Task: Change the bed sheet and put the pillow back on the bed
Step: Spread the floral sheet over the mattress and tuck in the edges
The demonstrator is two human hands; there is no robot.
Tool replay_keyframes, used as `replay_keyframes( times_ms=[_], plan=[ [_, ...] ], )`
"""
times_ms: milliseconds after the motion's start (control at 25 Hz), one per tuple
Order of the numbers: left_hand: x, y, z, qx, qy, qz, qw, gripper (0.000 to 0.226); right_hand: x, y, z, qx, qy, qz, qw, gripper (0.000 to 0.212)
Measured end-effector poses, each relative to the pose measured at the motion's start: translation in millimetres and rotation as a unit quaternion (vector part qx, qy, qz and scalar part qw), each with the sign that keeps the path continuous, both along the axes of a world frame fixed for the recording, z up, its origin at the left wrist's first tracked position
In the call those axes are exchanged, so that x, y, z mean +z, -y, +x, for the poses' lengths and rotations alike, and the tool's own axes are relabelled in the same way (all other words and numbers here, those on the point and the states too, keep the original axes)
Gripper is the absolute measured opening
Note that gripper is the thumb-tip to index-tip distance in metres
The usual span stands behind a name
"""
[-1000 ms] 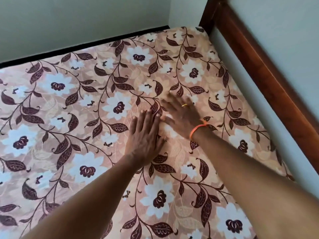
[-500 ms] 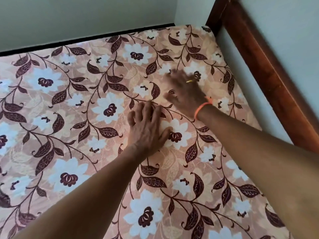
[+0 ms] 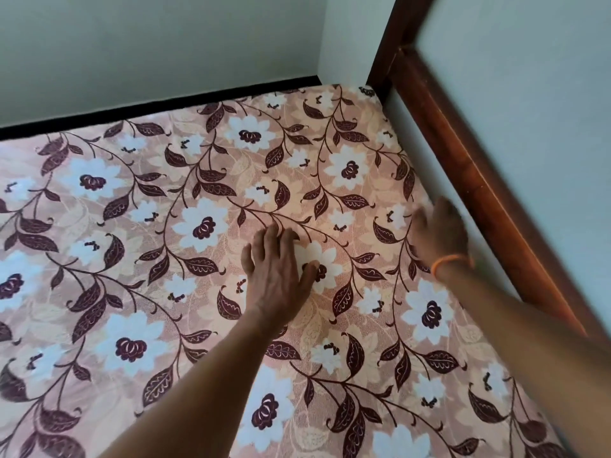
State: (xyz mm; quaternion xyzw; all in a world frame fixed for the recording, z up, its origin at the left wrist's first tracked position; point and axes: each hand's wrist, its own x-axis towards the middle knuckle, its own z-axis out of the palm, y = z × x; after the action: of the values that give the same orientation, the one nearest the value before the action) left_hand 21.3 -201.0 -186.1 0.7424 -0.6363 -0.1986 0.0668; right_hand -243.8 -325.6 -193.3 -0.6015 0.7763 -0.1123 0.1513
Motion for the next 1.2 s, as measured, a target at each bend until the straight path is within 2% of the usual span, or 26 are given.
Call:
replay_keyframes(
  times_ms=[80, 160, 280, 400, 480, 600, 680, 760, 840, 920, 1000, 1080, 1200],
  plan=[
    [12, -27, 0, 0.013, -0.013, 0.005, 1.000, 0.082, 7, -66, 22, 0.080, 0.027, -0.005, 0.996, 0.063],
    [21, -66, 6, 0.012, -0.015, 0.022, 1.000, 0.085, 11, -142, 51, 0.137, 0.012, 0.006, 0.991, 0.064],
    [28, -136, 24, 0.021, -0.022, 0.052, 0.998, 0.083, 20, -244, 83, 0.166, 0.054, 0.027, 0.984, 0.070],
    [29, -244, 37, 0.009, 0.022, 0.110, 0.994, 0.081, 24, -350, 103, 0.179, 0.017, 0.090, 0.980, 0.075],
    [19, -321, 39, -0.028, 0.059, 0.101, 0.993, 0.083, 20, -411, 107, 0.208, -0.027, 0.122, 0.970, 0.076],
    [-1, -415, 29, -0.074, 0.081, 0.077, 0.991, 0.089, 3, -487, 91, 0.244, -0.103, 0.128, 0.956, 0.076],
    [-4, -447, 10, -0.071, 0.074, 0.085, 0.991, 0.094, -5, -522, 61, 0.221, -0.122, 0.123, 0.960, 0.076],
    [-3, -490, -20, -0.070, 0.068, 0.125, 0.987, 0.095, -1, -564, 26, 0.193, -0.126, 0.138, 0.963, 0.079],
    [7, -536, -50, -0.059, 0.037, 0.172, 0.983, 0.091, 14, -599, 0, 0.167, -0.132, 0.201, 0.956, 0.081],
    [29, -563, -69, -0.073, 0.017, 0.222, 0.972, 0.085, 34, -625, -12, 0.140, -0.134, 0.323, 0.926, 0.086],
    [68, -578, -79, -0.085, 0.001, 0.289, 0.953, 0.080, 73, -645, -15, 0.105, -0.112, 0.402, 0.903, 0.083],
    [128, -584, -74, -0.066, -0.015, 0.305, 0.950, 0.075, 130, -656, -8, 0.085, -0.056, 0.389, 0.915, 0.069],
    [232, -599, -52, 0.025, -0.045, 0.196, 0.979, 0.058, 225, -667, 15, 0.110, -0.007, 0.339, 0.934, 0.059]
  ],
)
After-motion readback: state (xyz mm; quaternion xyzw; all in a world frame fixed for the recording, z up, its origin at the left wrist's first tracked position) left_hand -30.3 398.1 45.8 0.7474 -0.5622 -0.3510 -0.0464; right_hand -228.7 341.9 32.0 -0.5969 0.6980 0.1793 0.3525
